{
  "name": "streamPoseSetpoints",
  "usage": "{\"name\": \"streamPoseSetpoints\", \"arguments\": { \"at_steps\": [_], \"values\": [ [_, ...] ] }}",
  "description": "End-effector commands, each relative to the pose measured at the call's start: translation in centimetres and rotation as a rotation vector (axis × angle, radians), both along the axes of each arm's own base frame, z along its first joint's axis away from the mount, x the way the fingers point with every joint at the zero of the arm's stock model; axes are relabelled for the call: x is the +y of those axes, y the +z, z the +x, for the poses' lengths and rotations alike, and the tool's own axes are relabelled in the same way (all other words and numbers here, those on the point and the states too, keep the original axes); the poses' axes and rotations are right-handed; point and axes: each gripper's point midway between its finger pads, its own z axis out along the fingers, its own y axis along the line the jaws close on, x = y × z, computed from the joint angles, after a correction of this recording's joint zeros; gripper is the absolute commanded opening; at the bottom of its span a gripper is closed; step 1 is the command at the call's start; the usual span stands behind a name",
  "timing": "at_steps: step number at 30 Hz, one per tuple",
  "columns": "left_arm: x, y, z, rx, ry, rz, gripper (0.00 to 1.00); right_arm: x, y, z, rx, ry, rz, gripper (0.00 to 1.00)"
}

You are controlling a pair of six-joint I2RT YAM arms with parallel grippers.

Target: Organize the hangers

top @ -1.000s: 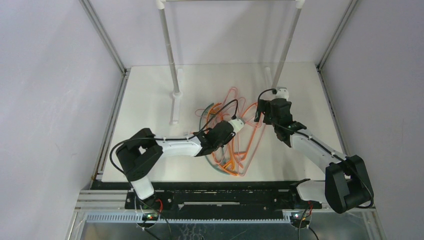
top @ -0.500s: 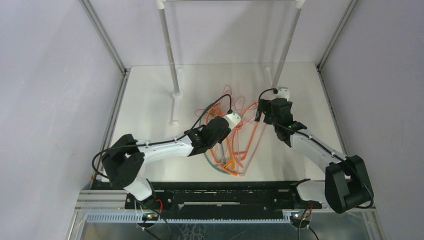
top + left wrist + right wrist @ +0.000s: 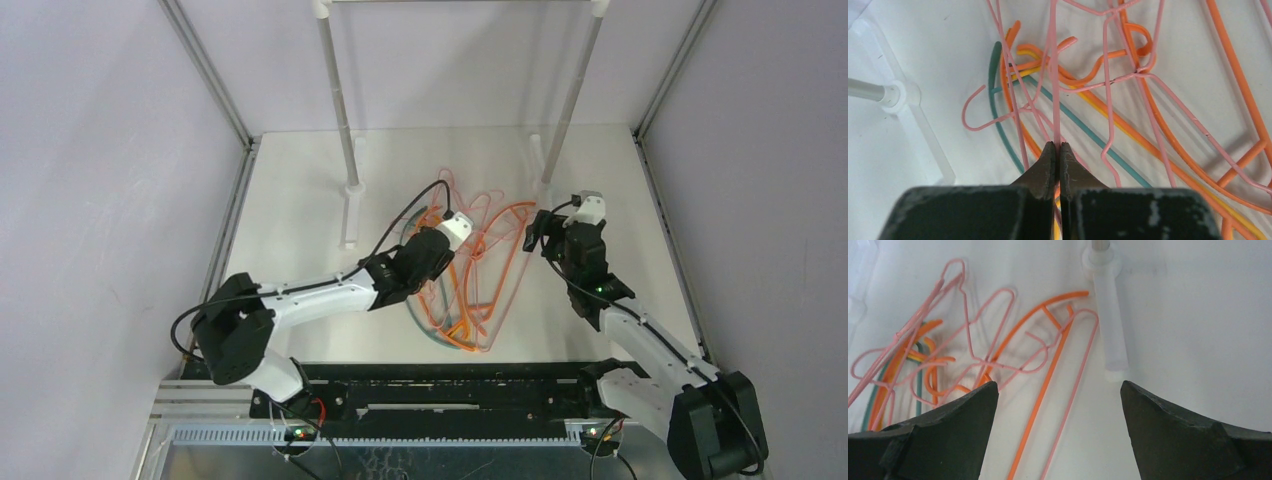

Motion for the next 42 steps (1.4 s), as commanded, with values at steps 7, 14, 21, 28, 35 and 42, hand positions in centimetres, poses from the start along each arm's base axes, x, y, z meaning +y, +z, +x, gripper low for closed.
{"name": "streamPoseSetpoints", "arguments": {
  "at_steps": [7, 14, 21, 28, 35, 42],
  "values": [
    [0.5, 12.7, 1.2, -0.051, 0.014, -0.261, 0.0, -0.2, 2.9, 1.3, -0.12, -0.014, 0.077, 1.0],
    [-0.4, 14.4, -0.9, 0.047, -0.039, -0.361, 0.0, -0.4, 3.0, 1.3, -0.121, -0.026, 0.08, 1.0],
    [2.7, 20.0, 2.5, -0.119, 0.096, -0.486, 0.0, -0.4, 2.8, 1.4, -0.117, -0.026, 0.082, 1.0],
    [4.7, 30.6, 4.5, -0.416, 0.108, -0.67, 0.0, -0.5, 2.6, 1.4, -0.11, -0.028, 0.081, 1.0],
    [6.6, 35.0, 6.7, -0.562, 0.145, -0.801, 0.0, -0.5, 2.2, 1.7, -0.104, -0.03, 0.081, 1.0],
    [7.2, 35.6, 7.5, -0.61, 0.152, -0.828, 0.0, -0.9, 1.7, 2.0, -0.093, -0.041, 0.08, 1.0]
  ]
}}
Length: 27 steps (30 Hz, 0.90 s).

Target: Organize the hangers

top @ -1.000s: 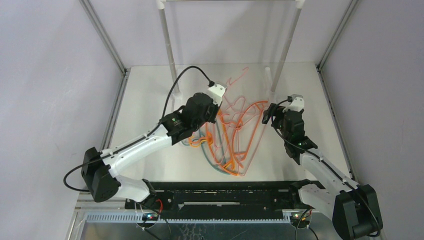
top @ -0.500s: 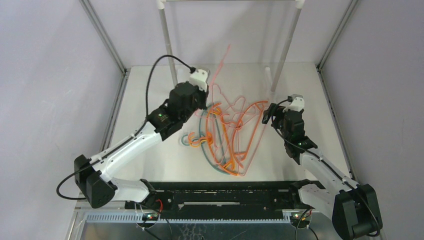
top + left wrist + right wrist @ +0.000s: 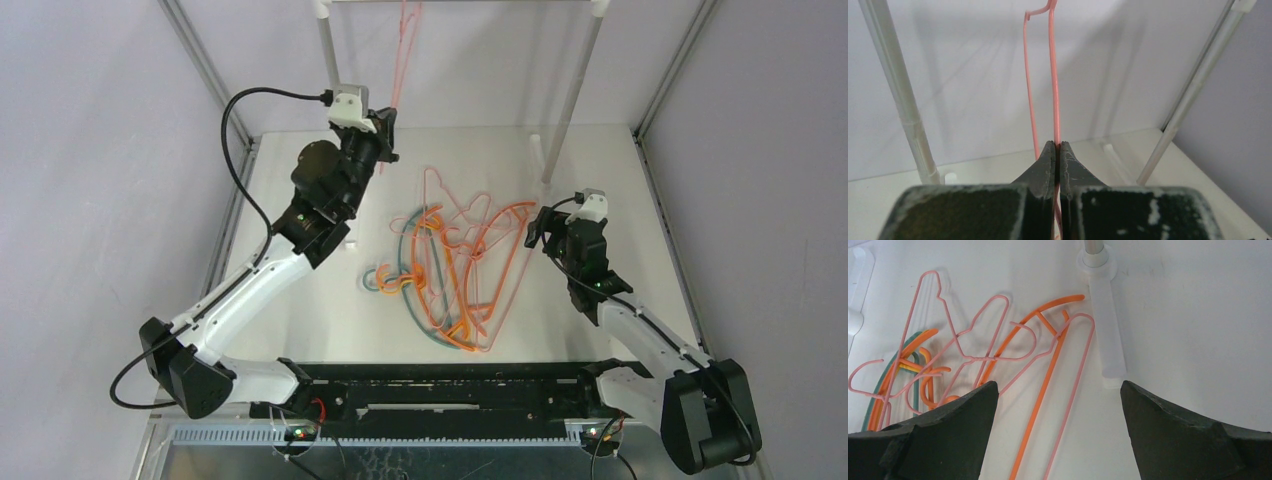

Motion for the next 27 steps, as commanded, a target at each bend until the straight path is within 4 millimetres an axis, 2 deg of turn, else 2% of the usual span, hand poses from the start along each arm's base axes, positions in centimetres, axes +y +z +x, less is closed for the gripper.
{"name": "streamPoseSetpoints", "arguments": {
  "at_steps": [1, 4, 6, 12, 15, 18, 24, 25, 26, 27],
  "values": [
    [0.8, 3.8, 0.2, -0.11, 0.014, -0.074, 0.0, 0.0, 1.5, 1.0, -0.054, -0.012, 0.035, 1.0],
    [1.1, 4.5, 1.5, -0.103, 0.021, -0.106, 0.0, -0.1, 1.2, 1.0, -0.046, -0.014, 0.034, 1.0],
    [1.5, 4.3, 2.5, -0.078, 0.039, -0.124, 0.0, -0.2, 1.1, 1.0, -0.043, -0.018, 0.033, 1.0],
    [4.2, 1.1, 5.5, 0.017, 0.125, -0.189, 0.0, -0.5, 1.0, 1.0, -0.038, -0.024, 0.036, 1.0],
    [5.4, -0.4, 5.8, 0.051, 0.157, -0.214, 0.0, -0.5, 0.9, 1.1, -0.034, -0.021, 0.037, 1.0],
    [7.6, -1.8, 6.0, 0.072, 0.22, -0.218, 0.0, -0.4, 0.7, 1.2, -0.032, -0.017, 0.042, 1.0],
    [8.9, -4.5, 5.7, 0.117, 0.267, -0.181, 0.0, -0.3, 0.4, 1.3, -0.016, -0.016, 0.042, 1.0],
    [8.7, -4.7, 5.6, 0.117, 0.256, -0.169, 0.02, -0.2, 0.4, 1.4, -0.017, -0.015, 0.043, 1.0],
    [8.4, -4.8, 5.4, 0.114, 0.238, -0.157, 0.13, -0.2, 0.4, 1.3, -0.015, -0.015, 0.043, 1.0],
    [8.2, -4.7, 5.1, 0.107, 0.219, -0.147, 0.31, -0.2, 0.4, 1.3, -0.014, -0.015, 0.041, 1.0]
  ]
}}
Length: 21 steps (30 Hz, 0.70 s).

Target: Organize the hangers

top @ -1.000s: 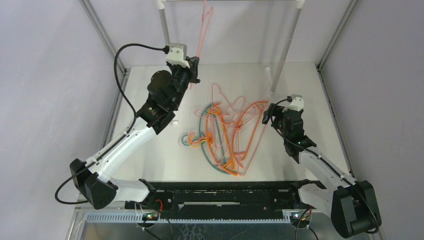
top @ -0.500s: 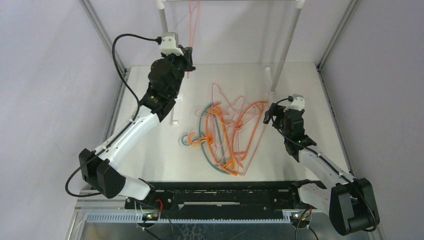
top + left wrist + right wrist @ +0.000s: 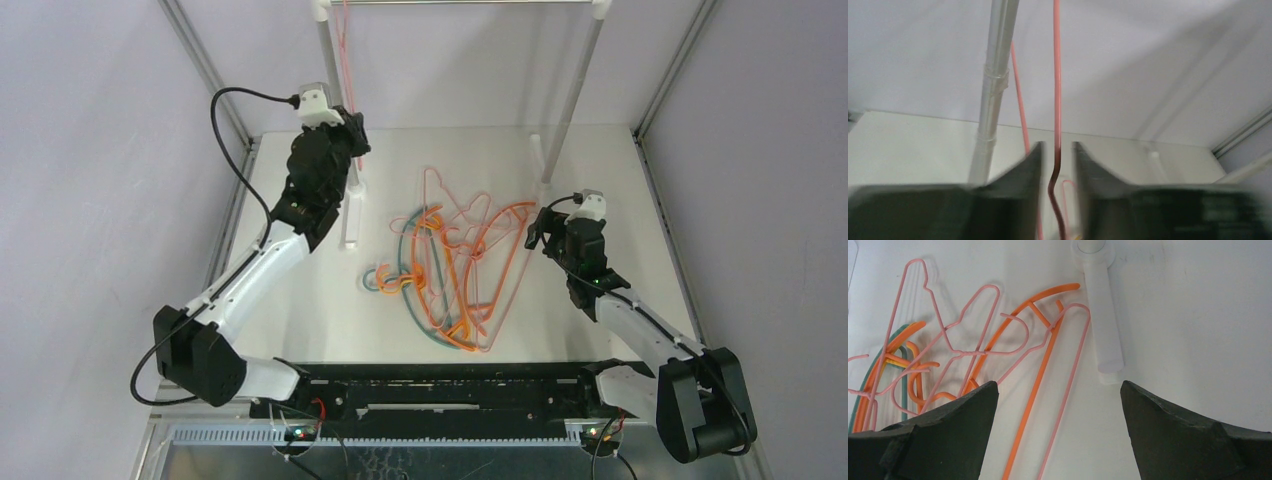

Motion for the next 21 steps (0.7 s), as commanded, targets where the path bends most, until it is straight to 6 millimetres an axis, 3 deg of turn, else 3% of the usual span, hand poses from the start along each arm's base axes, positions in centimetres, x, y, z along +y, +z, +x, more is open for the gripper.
{"name": "streamPoseSetpoints", "arguments": {
  "at_steps": [1, 4, 7, 10, 16, 21],
  "values": [
    [0.2, 1.1, -1.5, -0.046, -0.039, 0.009, 0.46, 0.1, 2.0, 1.0, -0.062, -0.013, 0.038, 1.0],
    [0.1, 0.9, -2.6, -0.05, -0.075, 0.031, 0.84, 0.1, 2.1, 1.0, -0.065, -0.013, 0.037, 1.0],
    [0.4, 0.5, -3.9, -0.057, -0.09, 0.033, 0.99, 0.2, 2.1, 1.0, -0.065, -0.007, 0.041, 1.0],
    [0.8, -0.3, -5.4, -0.056, -0.108, 0.02, 1.0, 0.4, 2.1, 1.0, -0.065, 0.002, 0.048, 1.0],
    [1.0, -5.1, -8.7, -0.004, -0.159, -0.048, 0.99, 0.9, 1.9, 1.2, -0.058, 0.019, 0.06, 1.0],
    [-1.2, -14.3, -11.1, 0.181, -0.214, -0.017, 0.99, 0.9, 1.7, 1.3, -0.046, 0.021, 0.058, 1.0]
  ]
}}
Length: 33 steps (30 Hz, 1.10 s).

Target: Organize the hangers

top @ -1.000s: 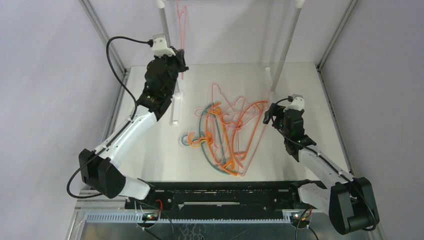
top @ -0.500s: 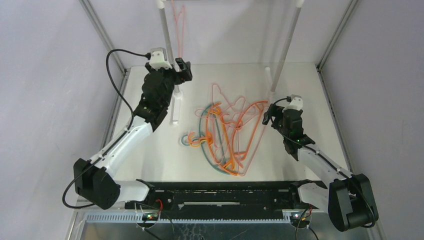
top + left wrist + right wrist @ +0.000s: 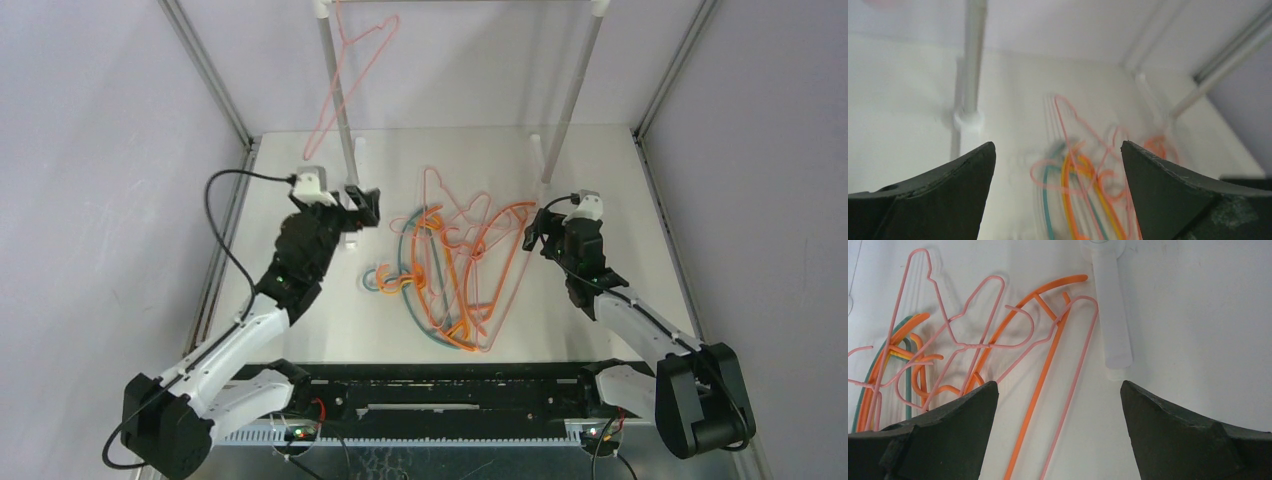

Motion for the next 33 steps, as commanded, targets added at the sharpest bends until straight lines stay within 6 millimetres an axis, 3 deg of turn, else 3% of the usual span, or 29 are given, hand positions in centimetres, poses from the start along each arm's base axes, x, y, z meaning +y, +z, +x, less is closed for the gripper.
{"name": "streamPoseSetpoints", "arguments": {
  "at_steps": [1, 3, 6, 10, 16, 22, 33],
  "values": [
    [-3.0, -7.5, -2.5, 0.147, -0.083, 0.02, 0.99, 0.4, 2.2, 1.3, -0.062, -0.004, 0.041, 1.0],
    [-4.9, -10.3, -4.3, 0.201, -0.124, 0.065, 0.97, 0.4, 2.2, 1.3, -0.06, -0.001, 0.043, 1.0],
    [-8.0, -12.6, -6.4, 0.25, -0.196, 0.128, 0.91, 0.7, 2.3, 1.4, -0.062, 0.014, 0.043, 1.0],
    [-12.1, -13.3, -7.9, 0.254, -0.282, 0.207, 0.87, 0.7, 2.1, 1.4, -0.05, 0.016, 0.039, 1.0],
    [-16.8, -14.7, -7.7, 0.267, -0.38, 0.294, 0.7, 0.4, 2.3, 1.2, -0.052, 0.003, 0.03, 1.0],
    [-19.1, -16.9, -7.3, 0.295, -0.419, 0.407, 0.58, 0.2, 2.4, 1.3, -0.055, -0.004, 0.029, 1.0],
    [-20.3, -21.4, -4.6, 0.346, -0.354, 0.574, 0.59, 0.1, 2.3, 1.2, -0.05, -0.008, 0.036, 1.0]
  ]
}}
